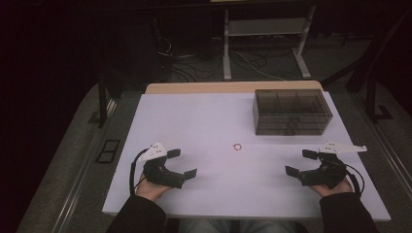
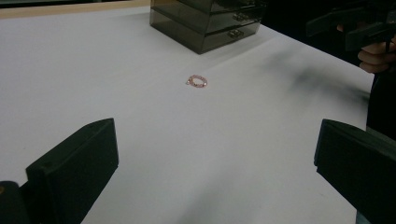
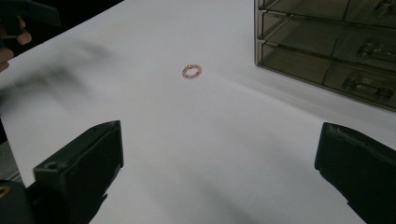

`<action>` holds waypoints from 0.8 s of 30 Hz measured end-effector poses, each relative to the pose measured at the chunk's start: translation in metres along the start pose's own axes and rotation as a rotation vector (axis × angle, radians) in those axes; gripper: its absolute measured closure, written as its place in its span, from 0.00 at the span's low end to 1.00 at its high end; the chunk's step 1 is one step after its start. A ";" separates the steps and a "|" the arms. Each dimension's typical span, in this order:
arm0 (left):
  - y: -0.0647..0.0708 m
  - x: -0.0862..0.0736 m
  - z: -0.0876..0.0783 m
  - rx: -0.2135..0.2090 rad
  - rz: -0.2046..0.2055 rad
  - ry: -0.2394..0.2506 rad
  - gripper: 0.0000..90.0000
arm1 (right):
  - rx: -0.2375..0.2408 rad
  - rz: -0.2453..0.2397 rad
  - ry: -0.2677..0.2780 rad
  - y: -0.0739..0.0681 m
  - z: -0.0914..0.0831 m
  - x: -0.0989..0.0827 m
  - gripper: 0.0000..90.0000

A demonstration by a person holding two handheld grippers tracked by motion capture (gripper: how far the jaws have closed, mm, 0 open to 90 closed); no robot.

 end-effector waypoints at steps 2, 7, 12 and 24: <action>-0.001 0.000 0.000 0.004 -0.002 0.001 0.00 | -0.001 -0.004 -0.011 0.000 0.001 -0.001 0.01; -0.003 -0.001 -0.001 0.012 -0.009 -0.001 0.00 | 0.003 -0.011 -0.021 -0.002 0.002 -0.001 0.01; -0.005 -0.002 -0.002 0.013 -0.017 0.002 0.00 | 0.007 -0.015 -0.025 -0.003 0.002 0.000 0.01; -0.011 -0.003 -0.006 0.022 -0.046 0.027 0.00 | 0.018 -0.014 -0.041 -0.005 0.001 0.002 0.01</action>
Point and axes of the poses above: each handheld gripper's, and its own axes: z roughly forward along the jaws, x roughly out of its top, y roughly to its right, the point moved 8 cm from there along z, roughly forward along the jaws, and after that the axes turned 12 degrees about -y, right-handed, at the moved point
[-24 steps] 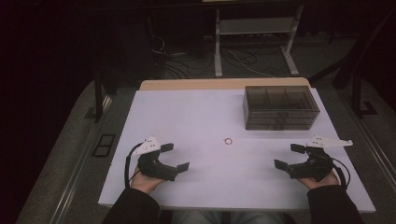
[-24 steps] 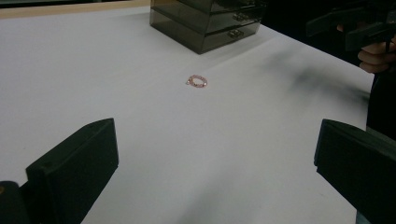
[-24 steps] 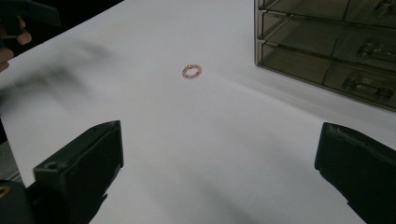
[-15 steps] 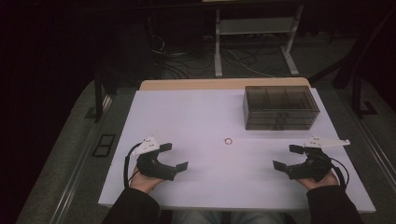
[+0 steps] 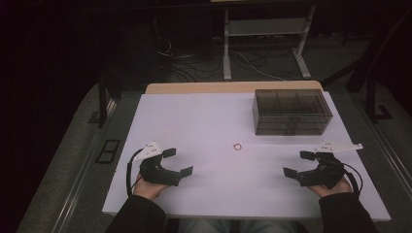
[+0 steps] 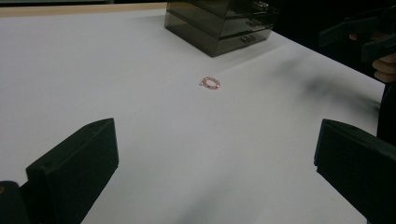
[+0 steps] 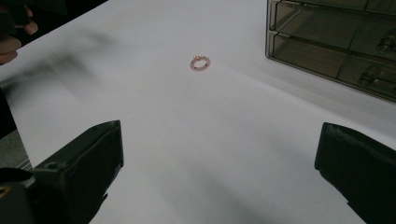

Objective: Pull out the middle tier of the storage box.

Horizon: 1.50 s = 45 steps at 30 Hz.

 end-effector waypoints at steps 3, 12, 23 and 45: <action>-0.001 0.000 0.000 0.002 -0.004 0.000 0.00 | 0.005 -0.003 -0.003 -0.003 -0.001 0.002 0.01; -0.001 -0.001 -0.001 0.009 -0.010 0.005 0.00 | 0.024 -0.013 -0.036 -0.010 -0.001 0.004 0.01; -0.001 -0.001 0.000 0.010 -0.016 0.006 0.00 | 0.049 -0.012 -0.071 -0.012 0.001 0.007 0.01; -0.001 -0.002 0.001 0.010 -0.016 0.003 0.00 | 0.062 -0.015 -0.064 -0.007 -0.010 0.029 0.01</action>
Point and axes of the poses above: each handheld gripper's, and its own axes: z roughly forward along the jaws, x roughly out of its top, y roughly to its right, the point moved 8 cm from there along z, roughly forward along the jaws, and after that the axes turned 12 degrees about -y, right-handed, at the moved point
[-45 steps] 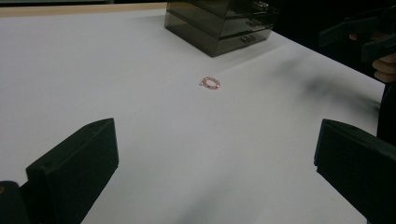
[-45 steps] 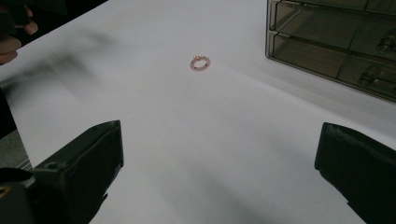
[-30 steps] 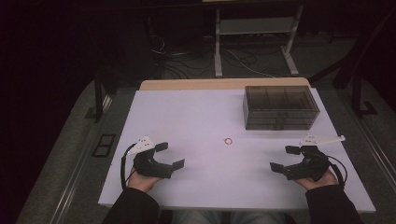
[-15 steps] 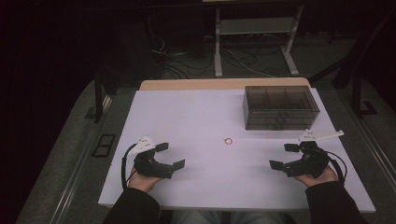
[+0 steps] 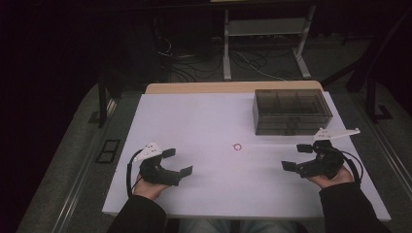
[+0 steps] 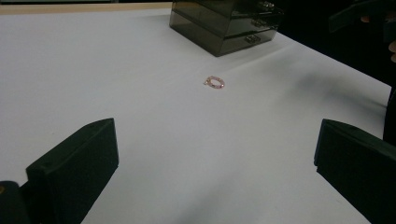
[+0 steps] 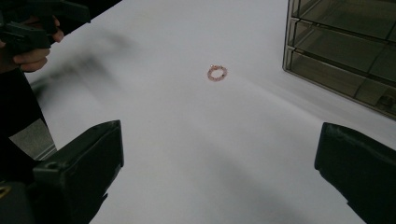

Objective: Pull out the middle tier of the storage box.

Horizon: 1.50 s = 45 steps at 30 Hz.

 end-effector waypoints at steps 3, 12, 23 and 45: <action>0.000 0.000 0.000 0.000 0.002 0.000 0.00 | 0.002 0.002 -0.003 0.000 0.000 0.002 0.01; 0.000 0.000 0.000 0.000 0.001 -0.001 0.00 | 0.006 -0.002 -0.012 0.002 -0.001 0.010 0.01; 0.000 0.000 0.000 -0.001 0.001 -0.001 0.00 | 0.017 -0.001 -0.038 0.007 0.006 0.013 0.01; 0.000 0.000 0.001 -0.003 0.005 -0.005 0.00 | 0.040 0.021 -0.059 0.017 0.028 0.016 0.01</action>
Point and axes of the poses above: each handheld gripper's, and its own axes: z roughly forward along the jaws, x roughly out of its top, y roughly to its right, the point moved 8 cm from there along z, roughly forward along the jaws, and after that the axes turned 12 degrees about -y, right-handed, at the moved point
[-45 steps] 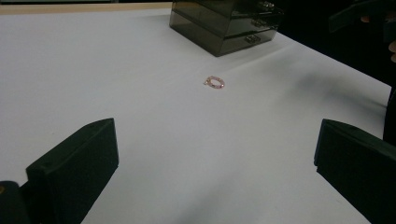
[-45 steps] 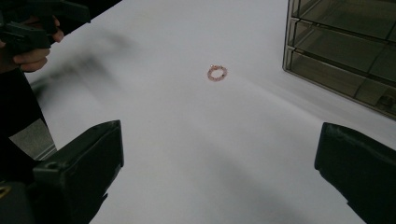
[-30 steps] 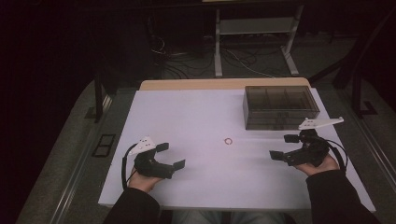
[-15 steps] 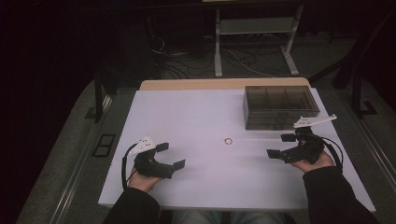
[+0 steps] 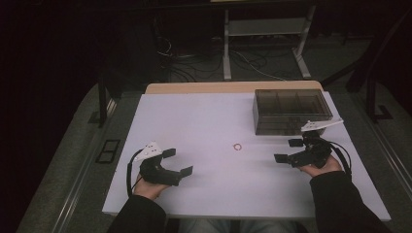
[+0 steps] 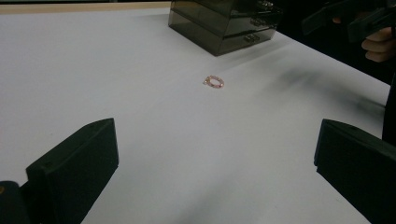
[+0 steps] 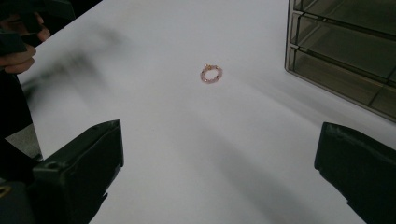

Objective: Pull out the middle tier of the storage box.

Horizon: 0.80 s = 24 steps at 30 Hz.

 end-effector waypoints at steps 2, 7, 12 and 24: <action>0.000 0.000 0.000 -0.001 -0.002 0.001 0.00 | 0.002 -0.002 -0.006 0.001 0.002 0.000 0.01; 0.000 0.000 0.000 0.000 0.000 0.000 0.00 | 0.010 0.006 -0.014 0.004 0.008 0.001 0.01; 0.000 0.000 0.000 0.000 0.000 -0.002 0.00 | 0.016 0.018 -0.023 0.007 0.012 -0.001 0.01; 0.000 -0.001 0.001 0.002 0.005 -0.009 0.00 | 0.029 0.065 -0.018 0.020 0.017 -0.001 0.01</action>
Point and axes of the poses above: each handheld gripper's, and its own axes: z roughly forward along the jaws, x roughly out of its top, y roughly to its right, the point moved 8 cm from there along z, roughly forward along the jaws, and after that the axes turned 12 degrees about -y, right-handed, at the moved point
